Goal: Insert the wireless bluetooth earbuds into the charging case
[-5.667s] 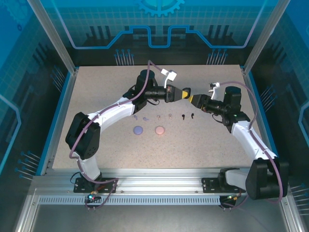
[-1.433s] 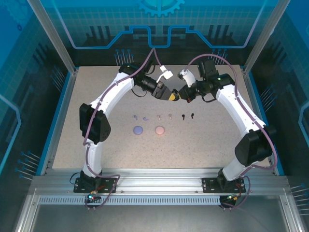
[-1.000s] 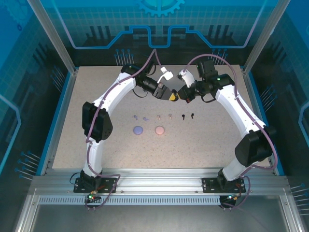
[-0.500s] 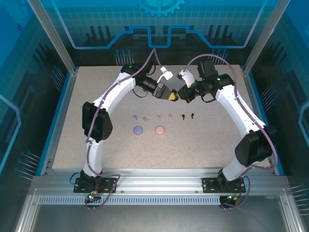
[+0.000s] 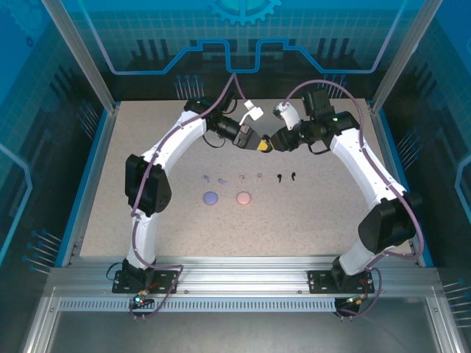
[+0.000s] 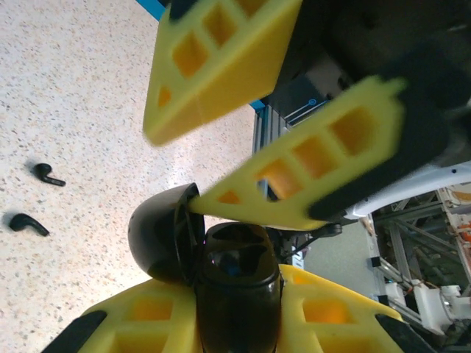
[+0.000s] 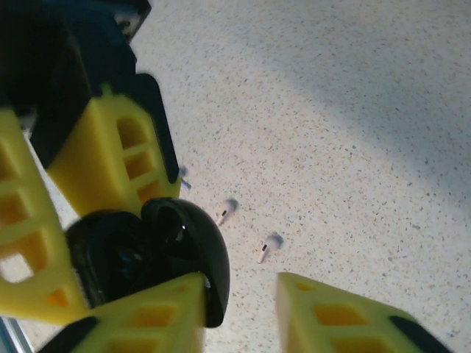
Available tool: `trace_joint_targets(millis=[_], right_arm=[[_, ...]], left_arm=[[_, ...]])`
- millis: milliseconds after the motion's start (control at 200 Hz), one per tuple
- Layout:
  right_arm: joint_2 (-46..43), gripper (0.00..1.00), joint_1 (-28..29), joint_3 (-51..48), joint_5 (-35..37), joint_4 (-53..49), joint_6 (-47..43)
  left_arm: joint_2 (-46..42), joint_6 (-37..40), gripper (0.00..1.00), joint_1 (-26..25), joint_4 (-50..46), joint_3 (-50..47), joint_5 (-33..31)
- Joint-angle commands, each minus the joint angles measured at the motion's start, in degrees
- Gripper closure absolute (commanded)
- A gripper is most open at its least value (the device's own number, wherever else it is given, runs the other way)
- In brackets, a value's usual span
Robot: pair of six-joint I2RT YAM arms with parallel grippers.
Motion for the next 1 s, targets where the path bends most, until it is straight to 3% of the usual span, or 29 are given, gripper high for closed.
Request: trace_joint_targets(millis=[0, 90, 200, 340, 555, 755, 995], right_arm=[[-4.31, 0.59, -2.19, 2.74, -0.83, 2.35, 5.01], [-7.23, 0.46, -5.26, 1.14, -1.81, 3.68, 8.99], [-11.07, 0.38, -9.55, -1.97, -1.74, 5.21, 16.07], [-14.07, 0.37, -13.63, -6.75, 1.32, 5.35, 25.86], [-14.55, 0.36, -13.73, -16.14, 3.62, 6.36, 32.50], [-8.72, 0.37, -10.52, -21.22, 7.32, 6.00, 36.25], [1.94, 0.39, -3.91, -19.62, 13.70, 5.29, 36.82]], left_arm=[[-2.68, -3.03, 1.00, -0.34, 7.45, -3.80, -1.63], [-4.51, -4.82, 1.00, -0.27, 11.87, -6.80, -4.13], [-7.35, -8.08, 1.00, -0.21, 19.29, -11.62, -7.81], [-13.64, -15.49, 1.00, -0.25, 36.70, -23.06, -13.42], [-24.41, -26.75, 1.00, -0.90, 70.42, -44.75, -27.09], [-31.17, -21.89, 1.00, -6.20, 83.75, -56.94, -44.89], [-33.92, -18.42, 1.00, -11.16, 90.93, -62.94, -57.72]])
